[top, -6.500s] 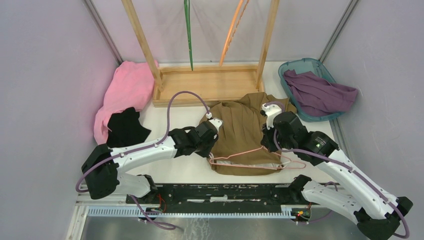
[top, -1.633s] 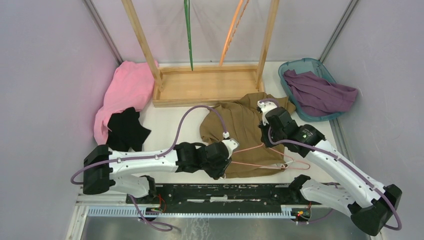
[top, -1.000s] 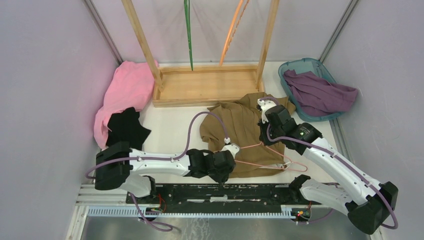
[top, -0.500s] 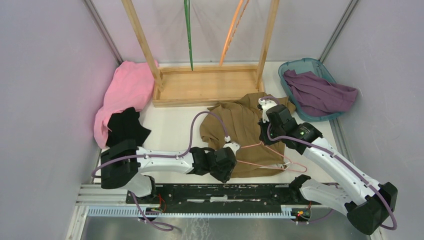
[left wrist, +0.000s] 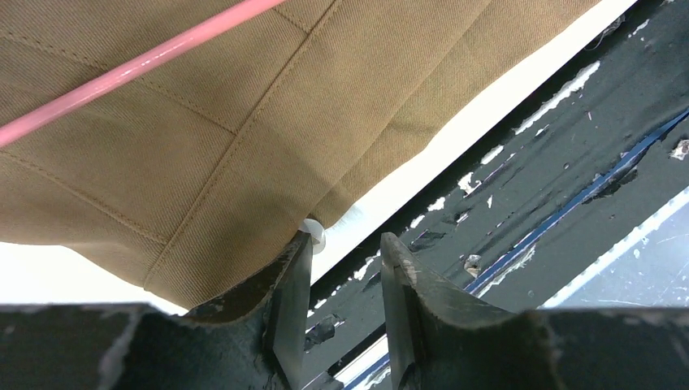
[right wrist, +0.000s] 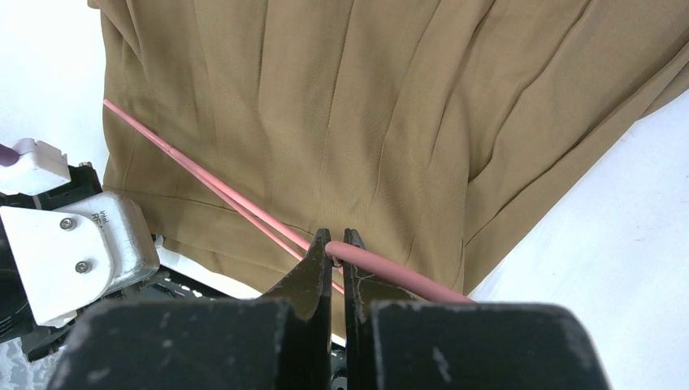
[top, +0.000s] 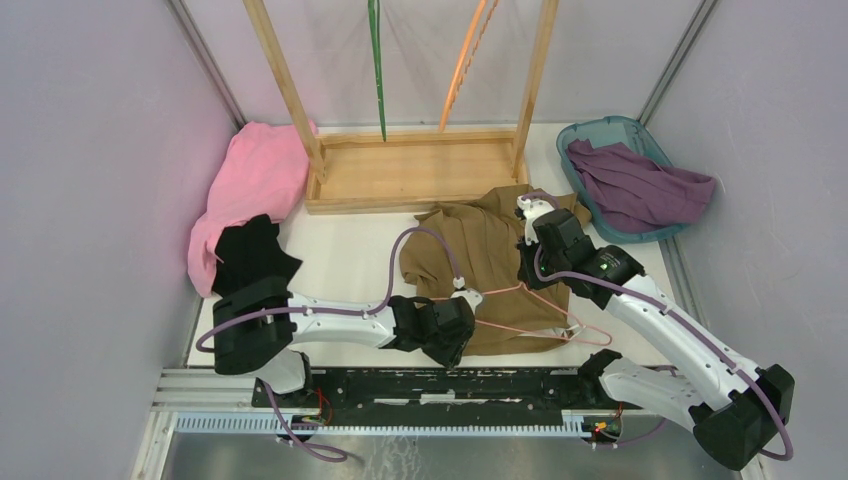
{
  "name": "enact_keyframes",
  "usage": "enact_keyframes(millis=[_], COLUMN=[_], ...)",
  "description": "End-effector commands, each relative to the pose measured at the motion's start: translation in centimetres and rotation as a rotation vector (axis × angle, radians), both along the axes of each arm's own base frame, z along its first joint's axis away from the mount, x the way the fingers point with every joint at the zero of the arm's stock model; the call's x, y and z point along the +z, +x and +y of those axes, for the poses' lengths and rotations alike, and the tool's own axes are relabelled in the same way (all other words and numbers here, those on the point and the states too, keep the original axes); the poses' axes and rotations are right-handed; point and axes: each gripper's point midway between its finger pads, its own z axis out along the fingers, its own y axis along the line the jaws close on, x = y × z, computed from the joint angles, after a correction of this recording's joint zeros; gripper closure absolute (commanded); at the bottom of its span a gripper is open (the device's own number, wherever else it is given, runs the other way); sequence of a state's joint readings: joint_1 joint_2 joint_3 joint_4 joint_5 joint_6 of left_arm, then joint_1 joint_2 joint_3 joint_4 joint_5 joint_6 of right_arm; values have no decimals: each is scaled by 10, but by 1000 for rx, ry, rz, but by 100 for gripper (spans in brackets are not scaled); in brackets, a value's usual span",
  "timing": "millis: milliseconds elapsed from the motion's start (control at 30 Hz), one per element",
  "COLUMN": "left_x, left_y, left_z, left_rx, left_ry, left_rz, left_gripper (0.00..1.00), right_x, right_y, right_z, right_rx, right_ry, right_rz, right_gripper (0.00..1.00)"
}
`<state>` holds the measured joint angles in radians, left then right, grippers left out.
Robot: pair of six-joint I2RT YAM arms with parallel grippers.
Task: Place the skirt on the hanger
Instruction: Hang the skirt on the hanger.
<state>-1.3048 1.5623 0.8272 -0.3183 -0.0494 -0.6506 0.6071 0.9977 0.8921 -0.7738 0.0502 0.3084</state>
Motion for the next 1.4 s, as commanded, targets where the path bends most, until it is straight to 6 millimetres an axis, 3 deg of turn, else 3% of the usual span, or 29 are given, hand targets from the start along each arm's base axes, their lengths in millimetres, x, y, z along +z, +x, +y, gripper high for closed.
enact_keyframes(millis=[0, 233, 400, 600, 700, 1133, 1233, 1367], left_x=[-3, 8, 2, 9, 2, -37, -34, -10], left_y=[5, 14, 14, 20, 23, 36, 38, 46], left_z=[4, 13, 19, 24, 33, 58, 59, 59], left_rx=[6, 26, 17, 31, 37, 93, 109, 141], left_ry=[32, 70, 109, 117, 167, 328, 321, 263], left_rz=[-35, -99, -101, -145, -155, -214, -227, -247], left_gripper=[58, 57, 57, 57, 57, 96, 97, 97], right_x=[7, 9, 9, 10, 10, 13, 11, 11], right_y=[7, 7, 7, 7, 8, 7, 9, 14], right_z=[4, 4, 4, 3, 3, 1, 1, 3], right_rx=[-3, -4, -2, -6, -7, -10, -13, -21], right_ry=[32, 35, 34, 35, 36, 33, 33, 35], right_rz=[-42, -45, -45, -47, -49, -53, -52, -52], right_gripper=[99, 99, 99, 99, 99, 99, 99, 99])
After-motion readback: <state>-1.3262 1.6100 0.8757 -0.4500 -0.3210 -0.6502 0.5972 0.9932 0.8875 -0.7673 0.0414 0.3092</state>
